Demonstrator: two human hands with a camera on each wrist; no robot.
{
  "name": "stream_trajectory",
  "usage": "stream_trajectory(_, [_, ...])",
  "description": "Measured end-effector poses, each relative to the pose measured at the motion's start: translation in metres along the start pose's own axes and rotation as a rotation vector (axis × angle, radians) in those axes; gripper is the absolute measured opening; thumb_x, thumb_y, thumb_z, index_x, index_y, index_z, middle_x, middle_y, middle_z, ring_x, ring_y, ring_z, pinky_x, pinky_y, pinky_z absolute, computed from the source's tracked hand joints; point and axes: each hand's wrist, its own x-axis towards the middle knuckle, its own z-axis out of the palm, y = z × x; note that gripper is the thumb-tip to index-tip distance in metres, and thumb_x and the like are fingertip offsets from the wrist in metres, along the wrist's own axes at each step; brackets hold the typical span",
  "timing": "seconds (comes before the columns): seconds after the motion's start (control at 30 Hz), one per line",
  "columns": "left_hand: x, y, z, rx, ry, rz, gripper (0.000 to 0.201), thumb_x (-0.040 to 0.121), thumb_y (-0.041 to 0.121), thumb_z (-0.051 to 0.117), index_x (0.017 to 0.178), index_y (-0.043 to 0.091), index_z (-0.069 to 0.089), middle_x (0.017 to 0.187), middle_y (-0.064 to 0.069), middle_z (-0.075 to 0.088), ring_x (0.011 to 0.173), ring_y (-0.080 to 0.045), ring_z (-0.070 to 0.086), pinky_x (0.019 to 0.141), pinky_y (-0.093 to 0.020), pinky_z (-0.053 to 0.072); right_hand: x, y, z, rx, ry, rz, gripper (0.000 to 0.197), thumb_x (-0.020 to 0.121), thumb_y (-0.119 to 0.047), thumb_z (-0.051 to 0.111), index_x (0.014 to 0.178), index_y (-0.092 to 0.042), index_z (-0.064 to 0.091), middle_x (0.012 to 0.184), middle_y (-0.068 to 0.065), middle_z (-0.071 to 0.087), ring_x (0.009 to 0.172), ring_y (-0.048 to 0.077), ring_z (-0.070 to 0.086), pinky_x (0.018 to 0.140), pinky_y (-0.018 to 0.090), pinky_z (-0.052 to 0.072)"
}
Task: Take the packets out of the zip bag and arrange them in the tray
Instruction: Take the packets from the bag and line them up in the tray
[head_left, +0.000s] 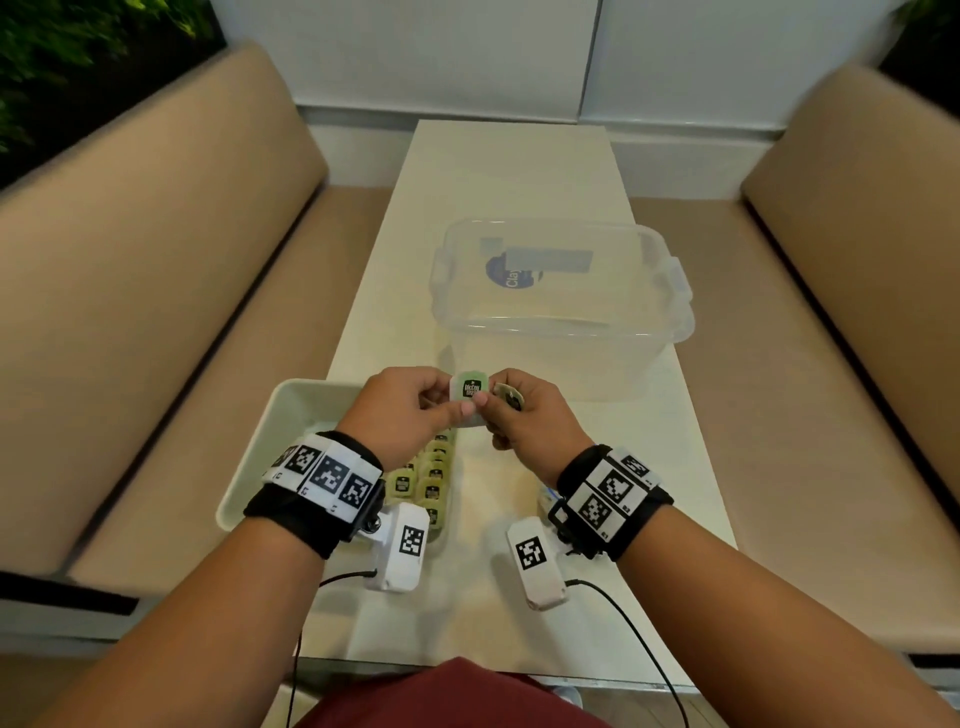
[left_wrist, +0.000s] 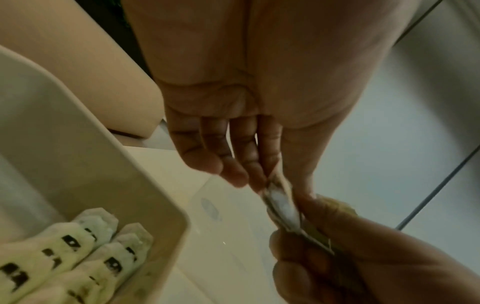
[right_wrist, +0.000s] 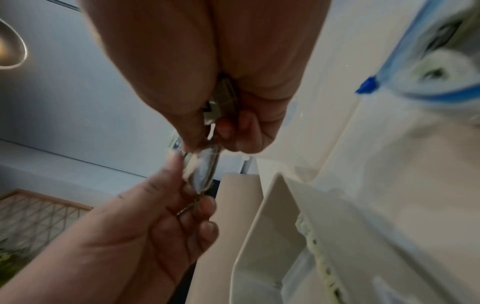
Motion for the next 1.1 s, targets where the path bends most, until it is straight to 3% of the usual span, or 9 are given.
stream_trajectory(0.13, [0.002,-0.022,-0.023,0.043,-0.002,-0.053,0.018,0.081,0.032,0.077,0.069,0.025,0.065,0.062,0.005,0.064,0.059,-0.011,0.059,0.059,-0.024,0.047,0.014,-0.002,0.027,-0.018,0.013,0.009,0.011,0.094,-0.019,0.065,0.085,-0.013,0.063,0.061,-0.004,0.053,0.053,0.015,0.045,0.055,0.032,0.043])
stream_trajectory(0.27, [0.017,-0.053,-0.046,0.011,0.007,-0.209,0.013,0.083,0.02,0.076,0.079,0.009,0.068,0.071,-0.011,0.072,0.062,-0.017,0.068,0.065,-0.032,0.058,0.024,0.002,0.045,-0.063,0.081,0.141,0.007,0.095,-0.012,0.053,0.092,-0.017,0.049,0.084,0.01,0.056,0.059,0.018,0.05,0.056,0.032,0.046])
stream_trajectory(0.37, [0.039,-0.086,-0.057,0.139,-0.024,-0.373,0.011,0.084,0.015,0.075,0.082,0.005,0.07,0.07,-0.007,0.073,0.061,-0.017,0.069,0.069,-0.031,0.06,0.027,0.006,0.05,-0.034,0.094,0.222,0.007,0.094,-0.009,0.044,0.089,-0.013,0.042,0.07,0.007,0.049,0.056,0.019,0.044,0.053,0.031,0.042])
stream_trajectory(0.47, [0.05,-0.115,-0.052,0.307,-0.188,-0.501,0.009,0.082,0.013,0.075,0.085,0.005,0.074,0.073,-0.006,0.075,0.073,-0.022,0.074,0.077,-0.038,0.061,0.024,0.007,0.051,-0.039,0.093,0.217,0.007,0.092,-0.006,0.046,0.086,-0.009,0.049,0.064,0.007,0.052,0.058,0.023,0.047,0.055,0.033,0.045])
stream_trajectory(0.57, [0.054,-0.135,-0.041,0.348,-0.31,-0.563,0.014,0.083,0.012,0.072,0.089,-0.001,0.072,0.08,-0.012,0.074,0.077,-0.023,0.073,0.076,-0.036,0.061,0.022,0.012,0.05,-0.117,0.108,0.169,0.007,0.094,-0.009,0.055,0.09,-0.004,0.056,0.08,0.018,0.063,0.07,0.036,0.062,0.071,0.046,0.059])
stream_trajectory(0.67, [0.06,-0.145,-0.037,0.178,-0.336,-0.677,0.009,0.086,0.0,0.064,0.093,-0.004,0.064,0.086,-0.017,0.069,0.074,-0.024,0.07,0.07,-0.033,0.062,0.02,0.018,0.049,-0.233,0.115,0.1,0.005,0.092,-0.01,0.062,0.092,-0.008,0.066,0.092,0.019,0.07,0.089,0.039,0.068,0.08,0.054,0.058])
stream_trajectory(0.87, [0.067,-0.145,-0.031,0.078,-0.344,-0.697,0.01,0.087,0.001,0.064,0.08,0.005,0.059,0.078,-0.01,0.066,0.066,-0.02,0.067,0.067,-0.028,0.06,0.013,0.023,0.051,-0.261,0.145,0.105,0.011,0.093,-0.011,0.063,0.098,-0.012,0.073,0.093,0.009,0.075,0.09,0.027,0.072,0.083,0.048,0.059])
stream_trajectory(1.0, [0.069,-0.144,-0.028,0.101,-0.349,-0.708,0.011,0.083,0.008,0.073,0.079,0.002,0.064,0.072,-0.009,0.071,0.057,-0.018,0.068,0.064,-0.029,0.061,0.014,0.026,0.055,-0.271,0.176,0.111,0.014,0.093,-0.006,0.062,0.099,-0.012,0.073,0.093,0.008,0.076,0.09,0.026,0.072,0.084,0.046,0.06])
stream_trajectory(1.1, [0.067,-0.135,-0.034,0.204,-0.334,-0.69,0.019,0.079,0.02,0.079,0.072,0.005,0.071,0.062,-0.004,0.072,0.047,-0.012,0.067,0.045,-0.019,0.053,0.015,0.024,0.06,-0.265,0.206,0.1,0.017,0.089,-0.003,0.065,0.095,-0.018,0.071,0.091,0.005,0.076,0.086,0.021,0.072,0.083,0.041,0.06])
